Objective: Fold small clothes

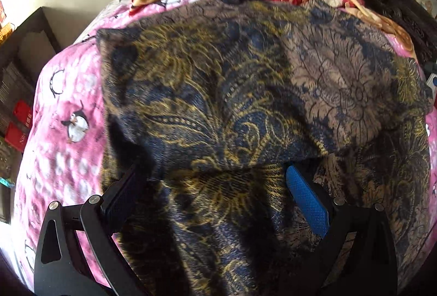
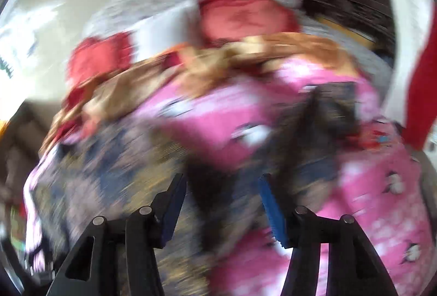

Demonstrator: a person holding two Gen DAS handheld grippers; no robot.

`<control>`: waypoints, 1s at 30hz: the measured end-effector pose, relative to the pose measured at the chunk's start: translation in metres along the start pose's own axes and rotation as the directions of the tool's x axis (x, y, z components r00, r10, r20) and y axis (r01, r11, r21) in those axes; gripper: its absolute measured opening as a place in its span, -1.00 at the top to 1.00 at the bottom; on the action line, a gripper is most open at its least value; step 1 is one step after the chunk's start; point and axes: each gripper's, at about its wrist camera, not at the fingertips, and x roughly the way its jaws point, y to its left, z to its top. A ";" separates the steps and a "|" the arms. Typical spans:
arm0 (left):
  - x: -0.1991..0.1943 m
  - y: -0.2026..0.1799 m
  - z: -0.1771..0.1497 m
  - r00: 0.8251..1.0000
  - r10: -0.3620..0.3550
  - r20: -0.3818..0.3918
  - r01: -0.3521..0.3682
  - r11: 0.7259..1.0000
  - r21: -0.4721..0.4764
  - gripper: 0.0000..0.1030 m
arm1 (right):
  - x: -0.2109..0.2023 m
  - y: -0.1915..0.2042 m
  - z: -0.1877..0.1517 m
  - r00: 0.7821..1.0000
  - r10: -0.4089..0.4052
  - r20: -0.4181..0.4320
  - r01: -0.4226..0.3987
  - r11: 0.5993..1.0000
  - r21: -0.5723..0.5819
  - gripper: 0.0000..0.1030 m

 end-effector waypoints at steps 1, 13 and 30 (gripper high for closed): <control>0.001 0.000 -0.001 1.000 -0.005 -0.003 0.005 1.000 -0.005 -0.99 | 0.007 -0.013 0.009 1.000 -0.021 -0.012 0.021 0.999 0.027 -0.05; 0.001 -0.004 0.001 1.000 -0.010 0.025 0.010 1.000 -0.028 -0.99 | -0.011 0.038 -0.019 0.974 0.224 0.019 -0.223 0.974 -0.041 -0.05; 0.015 -0.001 0.010 1.000 0.002 0.016 -0.002 0.999 -0.038 -0.99 | 0.019 0.071 -0.050 0.972 0.205 -0.112 -0.225 0.951 -0.213 -0.05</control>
